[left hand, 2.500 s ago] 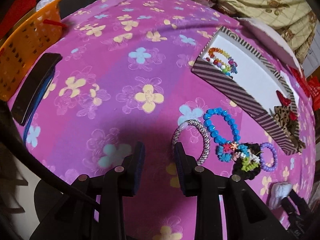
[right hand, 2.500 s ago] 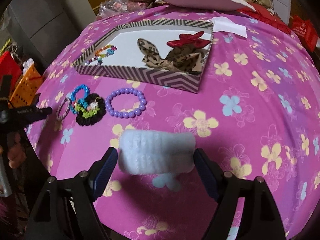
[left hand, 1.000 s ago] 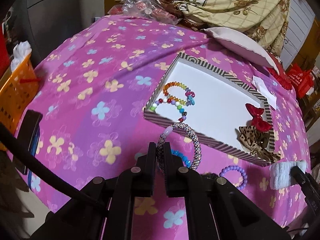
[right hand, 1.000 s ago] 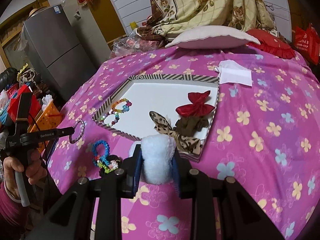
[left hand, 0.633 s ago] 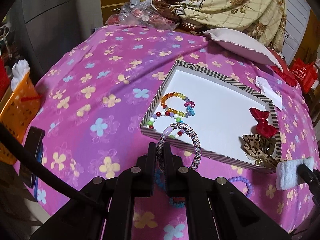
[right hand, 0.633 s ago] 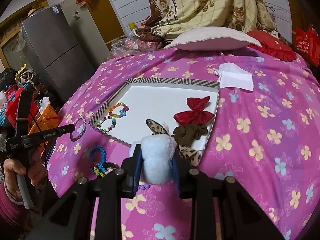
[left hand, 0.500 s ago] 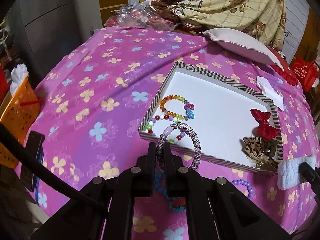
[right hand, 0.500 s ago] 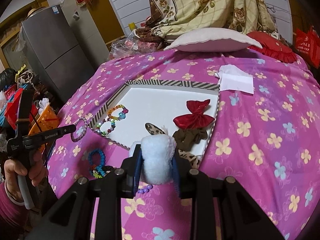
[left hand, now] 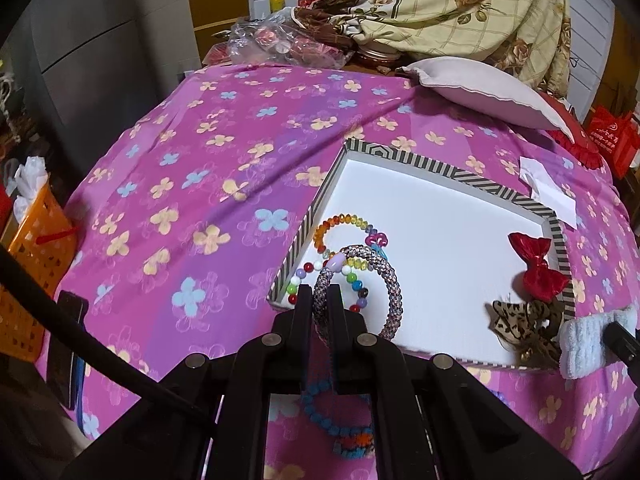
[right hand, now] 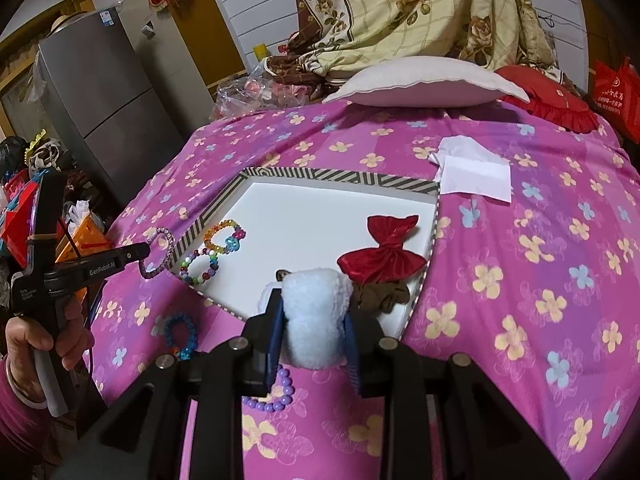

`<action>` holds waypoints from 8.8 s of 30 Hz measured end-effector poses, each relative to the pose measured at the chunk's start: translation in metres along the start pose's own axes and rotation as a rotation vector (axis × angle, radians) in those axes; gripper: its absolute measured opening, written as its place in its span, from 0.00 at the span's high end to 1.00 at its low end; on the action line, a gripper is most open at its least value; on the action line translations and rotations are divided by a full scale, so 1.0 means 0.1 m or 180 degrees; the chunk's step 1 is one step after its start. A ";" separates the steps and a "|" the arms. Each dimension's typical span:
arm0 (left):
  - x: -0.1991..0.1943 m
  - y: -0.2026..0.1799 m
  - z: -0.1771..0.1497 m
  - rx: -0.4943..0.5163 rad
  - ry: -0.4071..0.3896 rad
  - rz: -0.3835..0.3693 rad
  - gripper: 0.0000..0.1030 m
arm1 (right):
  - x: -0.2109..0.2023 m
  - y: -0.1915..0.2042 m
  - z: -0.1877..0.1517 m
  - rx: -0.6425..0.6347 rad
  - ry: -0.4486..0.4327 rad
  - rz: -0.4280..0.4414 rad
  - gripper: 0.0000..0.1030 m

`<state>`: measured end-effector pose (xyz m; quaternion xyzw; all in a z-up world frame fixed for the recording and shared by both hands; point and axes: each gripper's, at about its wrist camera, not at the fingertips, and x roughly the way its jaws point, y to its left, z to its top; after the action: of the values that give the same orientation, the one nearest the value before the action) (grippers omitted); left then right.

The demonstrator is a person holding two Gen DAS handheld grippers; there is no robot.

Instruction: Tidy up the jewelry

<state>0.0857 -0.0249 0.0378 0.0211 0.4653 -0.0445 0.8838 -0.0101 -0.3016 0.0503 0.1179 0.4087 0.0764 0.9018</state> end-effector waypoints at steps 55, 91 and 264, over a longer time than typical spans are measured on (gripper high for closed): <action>1.38 -0.15 0.85 -0.0254 0.0497 -0.0109 0.79 | 1.21 -0.87 0.79 0.0596 0.0099 -0.0376 0.42; -0.16 0.07 -0.36 -0.0020 -0.0162 0.0165 0.66 | 0.09 0.34 -0.28 0.0136 0.0126 0.0003 0.29; 0.23 0.16 -1.10 -0.0487 0.0837 -0.0702 0.77 | 0.82 0.53 -0.81 -0.0632 0.0525 -0.0490 0.89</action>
<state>0.0103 -0.0020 -0.0437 -0.0917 0.5783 -0.1025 0.8041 -0.0199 -0.2190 -0.0462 -0.0102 0.4797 0.0565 0.8756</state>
